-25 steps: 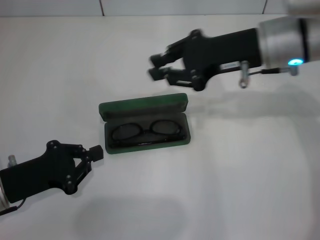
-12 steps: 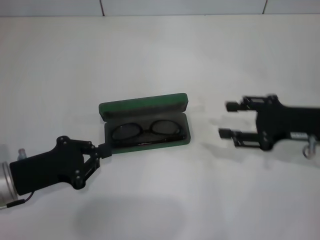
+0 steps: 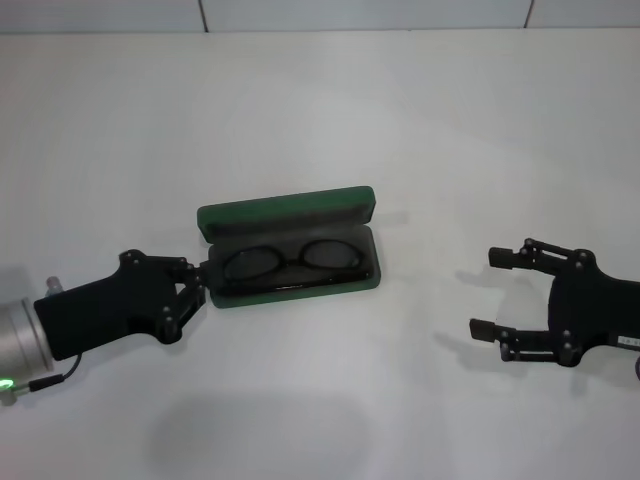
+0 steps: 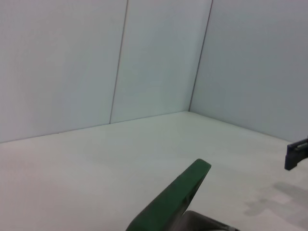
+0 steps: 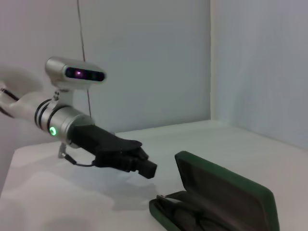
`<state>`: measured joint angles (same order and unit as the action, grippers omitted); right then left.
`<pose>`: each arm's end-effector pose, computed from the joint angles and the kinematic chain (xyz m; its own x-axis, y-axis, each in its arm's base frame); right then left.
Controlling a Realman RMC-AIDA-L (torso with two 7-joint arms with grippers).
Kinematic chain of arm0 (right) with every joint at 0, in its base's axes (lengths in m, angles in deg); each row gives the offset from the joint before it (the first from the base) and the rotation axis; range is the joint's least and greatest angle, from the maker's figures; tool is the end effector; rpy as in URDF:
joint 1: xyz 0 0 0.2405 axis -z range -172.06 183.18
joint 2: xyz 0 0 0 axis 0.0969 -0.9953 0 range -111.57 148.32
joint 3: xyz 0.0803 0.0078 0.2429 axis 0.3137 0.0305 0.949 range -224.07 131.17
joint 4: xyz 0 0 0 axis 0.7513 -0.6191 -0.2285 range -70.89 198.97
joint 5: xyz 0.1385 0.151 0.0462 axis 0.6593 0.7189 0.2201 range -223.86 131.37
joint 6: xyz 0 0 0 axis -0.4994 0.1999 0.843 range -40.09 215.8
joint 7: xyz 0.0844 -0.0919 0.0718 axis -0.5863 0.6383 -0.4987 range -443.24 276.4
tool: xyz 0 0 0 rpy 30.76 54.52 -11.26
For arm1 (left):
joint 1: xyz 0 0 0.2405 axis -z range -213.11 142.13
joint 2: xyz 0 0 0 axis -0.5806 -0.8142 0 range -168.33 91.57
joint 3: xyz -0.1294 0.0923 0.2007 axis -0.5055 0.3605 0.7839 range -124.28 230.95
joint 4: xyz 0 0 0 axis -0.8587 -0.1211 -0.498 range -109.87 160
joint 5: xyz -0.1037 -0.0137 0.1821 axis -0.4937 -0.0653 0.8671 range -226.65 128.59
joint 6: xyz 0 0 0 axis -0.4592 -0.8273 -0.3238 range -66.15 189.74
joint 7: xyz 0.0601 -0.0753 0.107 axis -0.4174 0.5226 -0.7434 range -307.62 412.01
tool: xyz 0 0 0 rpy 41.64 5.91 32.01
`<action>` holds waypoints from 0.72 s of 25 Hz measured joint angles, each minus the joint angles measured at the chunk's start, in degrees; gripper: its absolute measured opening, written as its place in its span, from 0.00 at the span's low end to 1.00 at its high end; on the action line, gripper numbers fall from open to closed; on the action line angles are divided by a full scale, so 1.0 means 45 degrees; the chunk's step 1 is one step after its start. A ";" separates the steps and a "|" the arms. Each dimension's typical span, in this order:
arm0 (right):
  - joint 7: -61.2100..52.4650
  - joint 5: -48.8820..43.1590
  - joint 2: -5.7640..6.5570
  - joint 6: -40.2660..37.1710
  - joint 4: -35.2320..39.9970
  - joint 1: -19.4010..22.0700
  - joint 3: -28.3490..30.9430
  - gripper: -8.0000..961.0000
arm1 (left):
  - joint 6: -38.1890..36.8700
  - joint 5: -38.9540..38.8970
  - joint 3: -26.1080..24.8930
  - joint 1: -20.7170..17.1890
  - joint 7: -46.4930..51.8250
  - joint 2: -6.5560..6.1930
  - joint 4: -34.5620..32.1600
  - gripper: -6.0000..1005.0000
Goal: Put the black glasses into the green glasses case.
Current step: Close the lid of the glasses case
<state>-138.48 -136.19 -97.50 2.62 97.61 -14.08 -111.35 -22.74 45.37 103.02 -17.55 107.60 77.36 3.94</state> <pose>0.2838 0.2840 -0.0219 0.8590 -0.0681 -0.5074 -0.2231 -0.9418 -0.2514 -0.3304 0.2606 -0.0201 0.7462 0.2852 0.6016 0.5230 -0.8102 -0.2646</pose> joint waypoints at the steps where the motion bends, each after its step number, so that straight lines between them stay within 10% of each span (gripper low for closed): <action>1: 0.0053 0.0020 0.0002 -0.0002 -0.0040 0.0013 0.0001 0.74 | 0.0001 0.0021 0.0000 0.0050 0.0132 0.0002 -0.0001 0.01; 7: 0.0127 0.0069 0.0053 0.0002 -0.0187 0.0029 0.0012 0.93 | -0.0106 0.0172 0.0073 0.0290 0.0733 0.0042 -0.0030 0.01; 18: 0.0138 0.0060 0.0035 0.0072 -0.0213 -0.0070 0.0068 0.93 | 0.1080 0.0720 -0.0513 0.0790 0.1171 0.0090 -0.0024 0.01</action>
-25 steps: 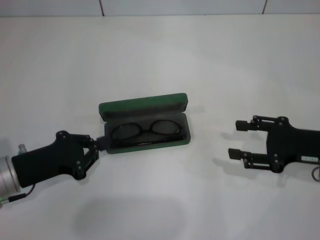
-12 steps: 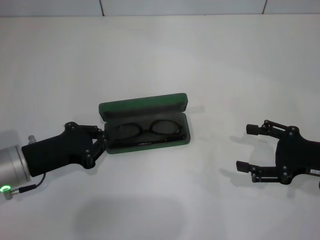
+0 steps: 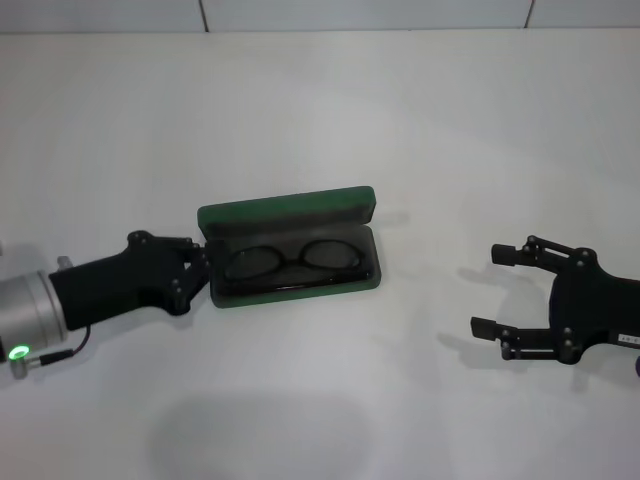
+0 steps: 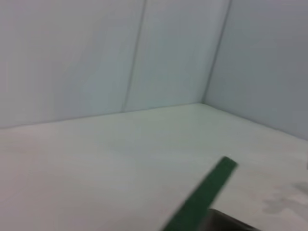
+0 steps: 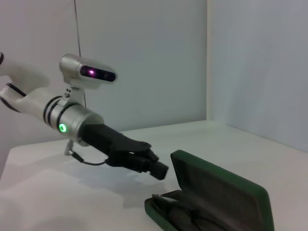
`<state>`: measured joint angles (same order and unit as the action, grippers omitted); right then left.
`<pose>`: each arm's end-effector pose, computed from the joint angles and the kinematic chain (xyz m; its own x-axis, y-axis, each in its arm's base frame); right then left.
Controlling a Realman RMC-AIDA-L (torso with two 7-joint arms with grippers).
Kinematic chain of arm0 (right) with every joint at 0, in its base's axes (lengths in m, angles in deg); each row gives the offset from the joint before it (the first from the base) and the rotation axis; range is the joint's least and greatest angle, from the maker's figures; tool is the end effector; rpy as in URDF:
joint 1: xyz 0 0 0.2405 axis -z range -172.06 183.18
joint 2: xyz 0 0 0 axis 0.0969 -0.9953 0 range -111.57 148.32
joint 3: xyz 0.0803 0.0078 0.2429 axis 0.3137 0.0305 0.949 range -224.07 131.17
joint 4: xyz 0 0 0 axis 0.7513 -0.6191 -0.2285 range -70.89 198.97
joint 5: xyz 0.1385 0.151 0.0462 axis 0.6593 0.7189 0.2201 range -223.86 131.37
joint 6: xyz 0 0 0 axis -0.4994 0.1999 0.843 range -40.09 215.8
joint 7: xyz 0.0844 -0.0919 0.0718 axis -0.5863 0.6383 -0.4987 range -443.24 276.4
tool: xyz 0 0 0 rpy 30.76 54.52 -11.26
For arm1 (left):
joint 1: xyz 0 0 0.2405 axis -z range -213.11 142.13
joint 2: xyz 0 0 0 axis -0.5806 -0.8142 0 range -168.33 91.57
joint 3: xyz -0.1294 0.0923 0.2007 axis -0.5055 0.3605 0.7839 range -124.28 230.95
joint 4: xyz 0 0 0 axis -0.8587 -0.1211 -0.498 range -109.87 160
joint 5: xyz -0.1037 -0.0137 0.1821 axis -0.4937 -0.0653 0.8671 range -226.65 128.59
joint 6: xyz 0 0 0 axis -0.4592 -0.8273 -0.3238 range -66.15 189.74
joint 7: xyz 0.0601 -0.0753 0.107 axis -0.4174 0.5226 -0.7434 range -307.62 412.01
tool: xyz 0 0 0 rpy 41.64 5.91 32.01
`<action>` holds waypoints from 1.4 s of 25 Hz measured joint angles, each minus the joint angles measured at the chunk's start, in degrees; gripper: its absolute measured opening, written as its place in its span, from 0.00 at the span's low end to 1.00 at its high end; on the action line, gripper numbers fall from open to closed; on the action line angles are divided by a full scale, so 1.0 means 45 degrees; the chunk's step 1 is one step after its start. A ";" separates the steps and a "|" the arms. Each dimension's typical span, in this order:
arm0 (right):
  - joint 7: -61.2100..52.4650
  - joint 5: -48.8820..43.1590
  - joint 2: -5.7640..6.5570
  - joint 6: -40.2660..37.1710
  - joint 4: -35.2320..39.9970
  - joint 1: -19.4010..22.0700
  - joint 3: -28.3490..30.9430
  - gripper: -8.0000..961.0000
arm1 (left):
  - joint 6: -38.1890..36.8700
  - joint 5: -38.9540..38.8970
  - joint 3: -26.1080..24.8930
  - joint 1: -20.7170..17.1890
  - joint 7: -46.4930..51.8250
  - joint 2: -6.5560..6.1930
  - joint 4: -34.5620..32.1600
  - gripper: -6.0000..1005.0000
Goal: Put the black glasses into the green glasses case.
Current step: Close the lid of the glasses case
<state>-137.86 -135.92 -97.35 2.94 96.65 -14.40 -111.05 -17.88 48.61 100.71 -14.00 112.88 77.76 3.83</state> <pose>0.2854 0.2851 -0.0219 0.8585 -0.0686 -0.5082 -0.2282 -0.9386 -0.2587 -0.3265 0.2844 -0.0236 0.7396 0.3468 0.5769 0.5704 -0.7779 -0.2636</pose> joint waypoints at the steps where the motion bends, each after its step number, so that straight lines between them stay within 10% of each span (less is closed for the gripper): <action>1: 0.0001 -0.0003 -0.0003 -0.0009 0.0000 -0.0009 0.0000 0.93 | 0.0161 0.0040 0.0008 0.0077 0.0034 -0.0004 0.0029 0.01; 35: -0.0024 0.0126 -0.0025 -0.0025 0.0000 -0.0038 -0.0006 0.92 | 0.2330 0.0364 -0.0168 0.0926 0.0554 -0.0003 -0.0652 0.01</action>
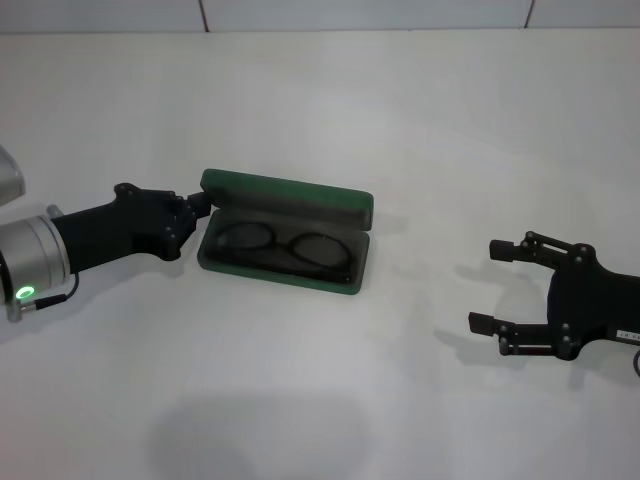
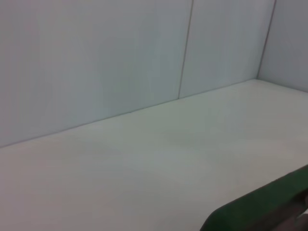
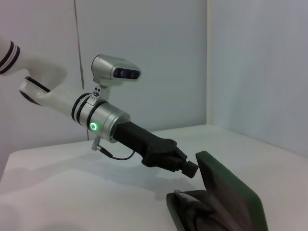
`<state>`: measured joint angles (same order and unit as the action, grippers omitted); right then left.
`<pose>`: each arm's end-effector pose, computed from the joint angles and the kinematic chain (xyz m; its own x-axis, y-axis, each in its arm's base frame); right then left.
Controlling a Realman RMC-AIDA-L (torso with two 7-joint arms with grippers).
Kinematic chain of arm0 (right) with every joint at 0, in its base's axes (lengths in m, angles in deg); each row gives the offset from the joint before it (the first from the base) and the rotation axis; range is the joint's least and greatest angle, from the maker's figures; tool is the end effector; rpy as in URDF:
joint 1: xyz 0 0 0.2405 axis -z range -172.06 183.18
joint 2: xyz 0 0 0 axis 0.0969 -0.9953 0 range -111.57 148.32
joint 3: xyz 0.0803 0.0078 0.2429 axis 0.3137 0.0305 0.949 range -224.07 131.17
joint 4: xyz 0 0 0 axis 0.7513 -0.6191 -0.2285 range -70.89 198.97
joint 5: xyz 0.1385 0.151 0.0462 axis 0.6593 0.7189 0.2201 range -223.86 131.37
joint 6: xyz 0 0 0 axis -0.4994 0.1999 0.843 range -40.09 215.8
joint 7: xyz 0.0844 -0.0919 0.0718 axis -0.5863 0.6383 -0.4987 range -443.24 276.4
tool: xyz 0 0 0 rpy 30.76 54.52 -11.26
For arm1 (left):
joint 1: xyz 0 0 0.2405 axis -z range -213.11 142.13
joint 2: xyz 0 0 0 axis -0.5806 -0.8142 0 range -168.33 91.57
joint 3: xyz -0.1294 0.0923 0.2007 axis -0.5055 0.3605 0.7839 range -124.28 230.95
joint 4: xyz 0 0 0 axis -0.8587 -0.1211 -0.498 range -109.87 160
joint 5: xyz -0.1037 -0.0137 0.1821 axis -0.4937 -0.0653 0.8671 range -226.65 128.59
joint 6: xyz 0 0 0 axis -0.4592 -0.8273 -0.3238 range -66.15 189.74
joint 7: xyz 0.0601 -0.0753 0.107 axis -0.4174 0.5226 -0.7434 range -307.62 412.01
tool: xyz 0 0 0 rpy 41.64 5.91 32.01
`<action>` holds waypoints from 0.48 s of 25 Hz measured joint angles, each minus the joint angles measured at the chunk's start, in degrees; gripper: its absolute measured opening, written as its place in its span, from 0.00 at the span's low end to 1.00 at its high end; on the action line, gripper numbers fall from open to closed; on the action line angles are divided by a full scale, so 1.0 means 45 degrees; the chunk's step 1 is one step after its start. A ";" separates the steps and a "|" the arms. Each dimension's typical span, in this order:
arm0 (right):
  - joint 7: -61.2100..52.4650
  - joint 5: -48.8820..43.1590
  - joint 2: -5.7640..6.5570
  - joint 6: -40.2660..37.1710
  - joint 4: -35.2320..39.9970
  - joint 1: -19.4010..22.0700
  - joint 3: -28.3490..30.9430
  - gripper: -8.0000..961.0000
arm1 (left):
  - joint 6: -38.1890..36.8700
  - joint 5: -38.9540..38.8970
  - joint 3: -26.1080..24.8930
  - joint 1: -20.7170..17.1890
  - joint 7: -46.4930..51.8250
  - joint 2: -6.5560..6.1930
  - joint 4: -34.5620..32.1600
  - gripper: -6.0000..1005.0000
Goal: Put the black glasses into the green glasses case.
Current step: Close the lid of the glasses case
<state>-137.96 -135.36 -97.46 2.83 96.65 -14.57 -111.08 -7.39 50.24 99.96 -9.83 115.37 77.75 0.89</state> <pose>0.2831 0.2863 -0.0219 0.8531 -0.0658 -0.5176 -0.2297 -0.9381 -0.2593 -0.3256 0.3280 -0.0140 0.7973 0.3366 0.5010 0.5586 -0.7260 -0.4012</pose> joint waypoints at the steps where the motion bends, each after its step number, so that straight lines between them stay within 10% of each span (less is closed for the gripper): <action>1: -0.0012 0.0000 0.0000 0.0018 0.0000 0.0000 0.0002 0.92 | 0.0034 -0.0022 0.0000 0.0008 0.0000 -0.0004 0.0000 0.01; 12: -0.0035 0.0019 0.0020 0.0085 0.0000 0.0030 0.0154 0.92 | -0.2217 -0.1095 0.0011 -0.1196 0.2233 -0.0207 -0.1428 0.01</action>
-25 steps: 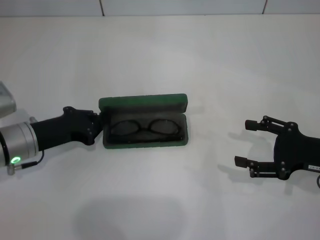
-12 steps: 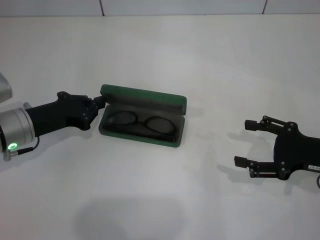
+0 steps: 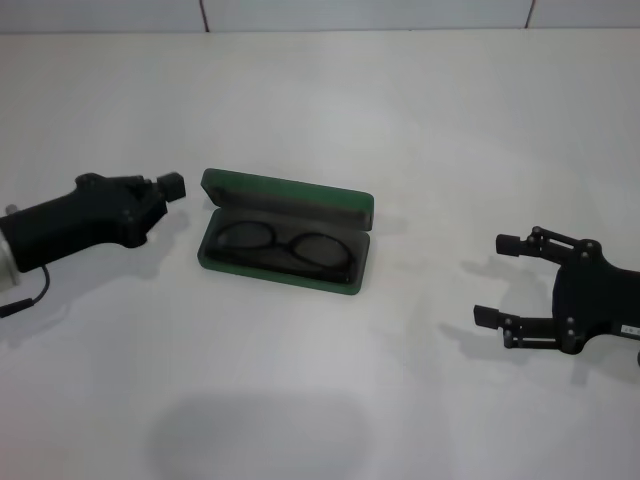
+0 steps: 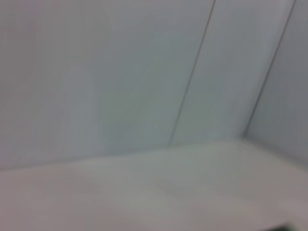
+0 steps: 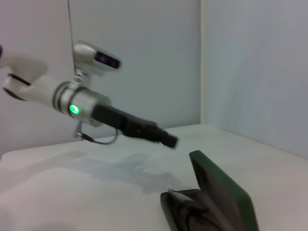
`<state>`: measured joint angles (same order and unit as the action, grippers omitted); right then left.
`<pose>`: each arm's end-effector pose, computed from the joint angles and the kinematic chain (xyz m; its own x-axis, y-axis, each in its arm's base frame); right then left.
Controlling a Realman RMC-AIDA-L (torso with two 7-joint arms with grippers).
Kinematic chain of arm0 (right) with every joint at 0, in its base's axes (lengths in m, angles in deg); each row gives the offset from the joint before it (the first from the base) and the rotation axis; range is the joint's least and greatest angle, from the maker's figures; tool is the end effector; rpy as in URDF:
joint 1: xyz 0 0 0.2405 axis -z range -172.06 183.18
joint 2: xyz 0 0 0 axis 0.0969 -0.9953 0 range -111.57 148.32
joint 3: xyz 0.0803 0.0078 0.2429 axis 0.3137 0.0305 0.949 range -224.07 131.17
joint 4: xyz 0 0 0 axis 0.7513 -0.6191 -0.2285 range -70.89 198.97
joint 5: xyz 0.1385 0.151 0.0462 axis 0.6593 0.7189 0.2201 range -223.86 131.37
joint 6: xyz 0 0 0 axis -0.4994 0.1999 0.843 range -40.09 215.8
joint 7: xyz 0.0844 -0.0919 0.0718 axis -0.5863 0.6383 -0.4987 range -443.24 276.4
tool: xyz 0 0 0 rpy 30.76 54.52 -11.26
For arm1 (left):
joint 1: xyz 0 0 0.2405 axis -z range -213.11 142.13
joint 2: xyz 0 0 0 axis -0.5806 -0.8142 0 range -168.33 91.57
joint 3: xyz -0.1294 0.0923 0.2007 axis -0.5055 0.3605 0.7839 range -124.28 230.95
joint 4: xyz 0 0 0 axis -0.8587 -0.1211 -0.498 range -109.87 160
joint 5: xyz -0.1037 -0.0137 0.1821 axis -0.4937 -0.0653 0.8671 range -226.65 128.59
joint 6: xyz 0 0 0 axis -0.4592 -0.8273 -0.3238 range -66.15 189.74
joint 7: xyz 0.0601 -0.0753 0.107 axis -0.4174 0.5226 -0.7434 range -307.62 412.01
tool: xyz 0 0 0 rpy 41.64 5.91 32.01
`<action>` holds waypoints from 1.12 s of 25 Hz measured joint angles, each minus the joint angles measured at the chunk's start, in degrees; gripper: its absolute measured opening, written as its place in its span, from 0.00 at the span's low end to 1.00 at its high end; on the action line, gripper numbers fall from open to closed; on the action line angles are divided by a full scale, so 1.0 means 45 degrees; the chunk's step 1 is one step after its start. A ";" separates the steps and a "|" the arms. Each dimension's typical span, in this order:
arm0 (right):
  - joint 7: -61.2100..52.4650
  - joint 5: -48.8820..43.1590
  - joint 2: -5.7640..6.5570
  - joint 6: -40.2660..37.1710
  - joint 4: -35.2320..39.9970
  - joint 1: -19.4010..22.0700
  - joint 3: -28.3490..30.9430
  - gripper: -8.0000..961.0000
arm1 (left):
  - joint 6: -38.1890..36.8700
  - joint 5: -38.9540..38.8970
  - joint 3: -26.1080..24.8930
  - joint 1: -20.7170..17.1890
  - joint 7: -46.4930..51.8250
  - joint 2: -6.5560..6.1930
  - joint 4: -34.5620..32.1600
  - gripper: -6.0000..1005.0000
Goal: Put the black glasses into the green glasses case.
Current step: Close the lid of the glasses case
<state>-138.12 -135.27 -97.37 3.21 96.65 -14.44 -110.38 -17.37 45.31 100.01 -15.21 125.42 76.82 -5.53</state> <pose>0.2852 0.2878 -0.0194 0.8519 -0.0703 -0.5190 -0.2429 -0.9310 -0.2725 -0.3230 0.3090 0.0187 0.6699 0.3676 0.6450 0.6562 -0.6996 -0.2828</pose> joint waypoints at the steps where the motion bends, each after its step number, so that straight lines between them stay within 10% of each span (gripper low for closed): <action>1: 0.0007 0.0000 0.0000 0.0004 0.0000 0.0005 0.0054 0.92 | -0.0381 -0.0234 0.0001 -0.0180 0.0305 0.0054 -0.0260 0.01; 15: 0.0066 0.0000 -0.0001 0.0609 -0.0139 -0.0141 0.0121 0.92 | 0.1159 -0.0450 0.0661 -0.0321 0.5550 0.1125 -0.3223 0.01; 28: 0.0067 -0.0012 0.0039 0.0636 -0.0063 -0.0185 0.0128 0.92 | 0.6625 -0.2026 0.6714 0.0069 0.5879 0.1098 -0.5009 0.01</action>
<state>-137.82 -135.32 -97.20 6.07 96.37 -15.27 -109.81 12.45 36.20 130.22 -14.90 151.87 81.76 -28.07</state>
